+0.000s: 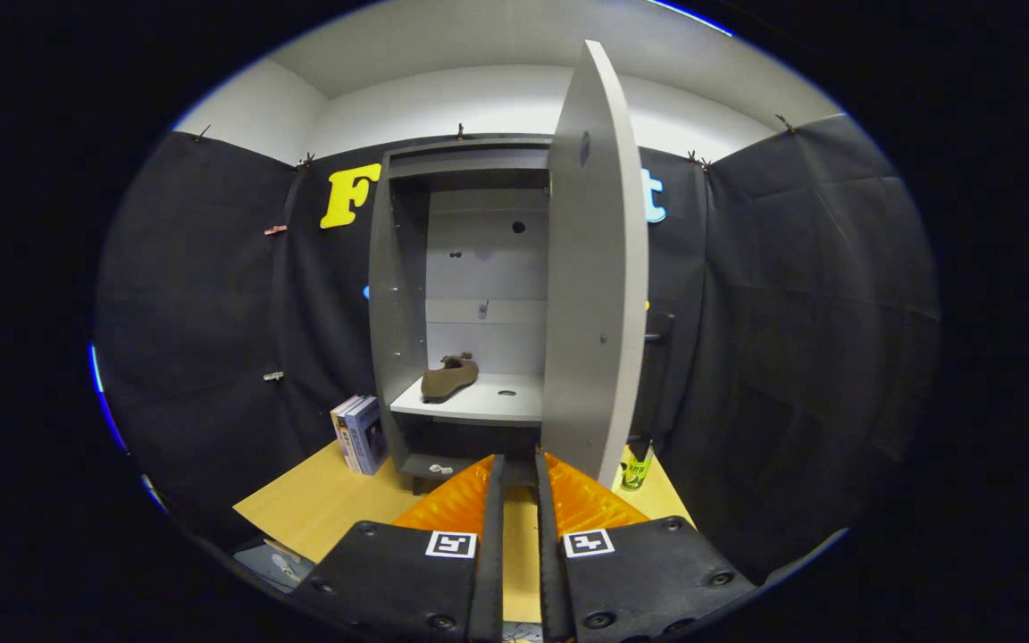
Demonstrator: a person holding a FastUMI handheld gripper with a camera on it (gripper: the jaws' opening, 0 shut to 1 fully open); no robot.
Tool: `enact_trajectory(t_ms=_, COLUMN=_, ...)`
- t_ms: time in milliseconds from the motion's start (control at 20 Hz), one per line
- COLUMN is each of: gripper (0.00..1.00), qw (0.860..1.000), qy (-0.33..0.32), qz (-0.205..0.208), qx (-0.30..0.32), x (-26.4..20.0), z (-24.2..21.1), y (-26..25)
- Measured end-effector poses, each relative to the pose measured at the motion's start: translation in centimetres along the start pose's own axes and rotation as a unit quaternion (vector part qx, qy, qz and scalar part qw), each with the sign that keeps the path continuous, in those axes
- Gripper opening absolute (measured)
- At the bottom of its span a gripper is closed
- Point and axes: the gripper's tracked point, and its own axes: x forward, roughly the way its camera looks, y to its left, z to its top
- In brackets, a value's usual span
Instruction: Open the shoe cabinet door, grab the shoes and put them into the shoe cabinet, then close the shoe cabinet door.
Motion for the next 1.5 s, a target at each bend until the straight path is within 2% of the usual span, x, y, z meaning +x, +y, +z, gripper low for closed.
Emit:
enact_trajectory(t_ms=350, gripper=0.21, qw=0.997, qy=0.071, qz=0.033, qx=-0.001, x=3.0, z=-5.6, y=4.7)
enact_trajectory(t_ms=700, gripper=0.21, qw=0.984, qy=0.172, qz=0.039, qx=0.005, x=7.9, z=-13.6, y=10.2)
enact_trajectory(t_ms=950, gripper=0.21, qw=0.969, qy=0.244, qz=0.021, qx=0.018, x=11.1, z=-20.1, y=13.5)
enact_trajectory(t_ms=1150, gripper=0.21, qw=0.951, qy=0.307, qz=0.006, qx=0.032, x=13.0, z=-26.4, y=15.7)
enact_trajectory(t_ms=1500, gripper=0.21, qw=0.92, qy=0.39, qz=-0.018, qx=0.036, x=14.4, z=-37.1, y=16.4)
